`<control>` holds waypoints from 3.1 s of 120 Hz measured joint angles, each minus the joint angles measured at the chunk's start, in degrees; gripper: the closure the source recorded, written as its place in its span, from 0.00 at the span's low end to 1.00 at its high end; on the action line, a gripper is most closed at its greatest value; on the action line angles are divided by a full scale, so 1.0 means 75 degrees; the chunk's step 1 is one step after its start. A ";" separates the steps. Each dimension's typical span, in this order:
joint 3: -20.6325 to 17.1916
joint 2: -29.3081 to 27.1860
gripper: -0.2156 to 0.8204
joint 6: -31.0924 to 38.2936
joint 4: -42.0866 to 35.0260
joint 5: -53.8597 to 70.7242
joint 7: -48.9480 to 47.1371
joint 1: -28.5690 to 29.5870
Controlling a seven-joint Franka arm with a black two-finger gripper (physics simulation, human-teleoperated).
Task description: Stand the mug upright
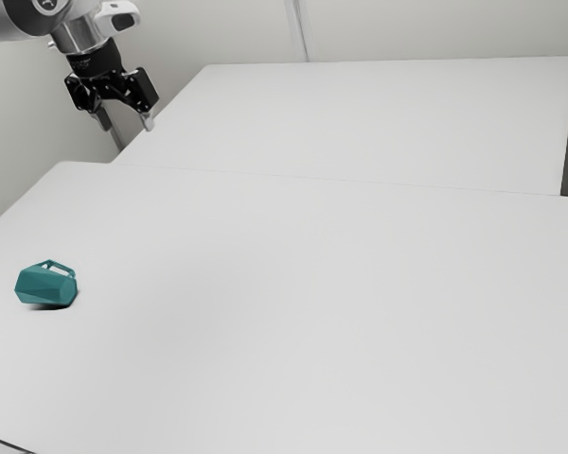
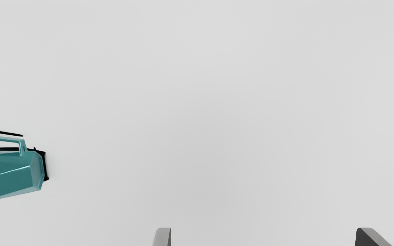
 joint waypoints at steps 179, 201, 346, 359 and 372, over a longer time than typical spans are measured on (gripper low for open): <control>0.0228 0.0081 0.23 0.1231 -0.1676 -0.0751 0.2587 0.4085; 0.0229 0.0189 0.23 0.1774 -0.2145 -0.1366 0.3577 0.4826; 0.0235 0.1999 0.23 0.1896 -0.2852 -0.6152 1.0095 0.7386; 0.0235 0.2172 0.23 0.1661 -0.2820 -0.6189 1.0079 0.7462; 0.0239 0.2268 0.23 0.1389 -0.2722 -0.6177 1.0062 0.7609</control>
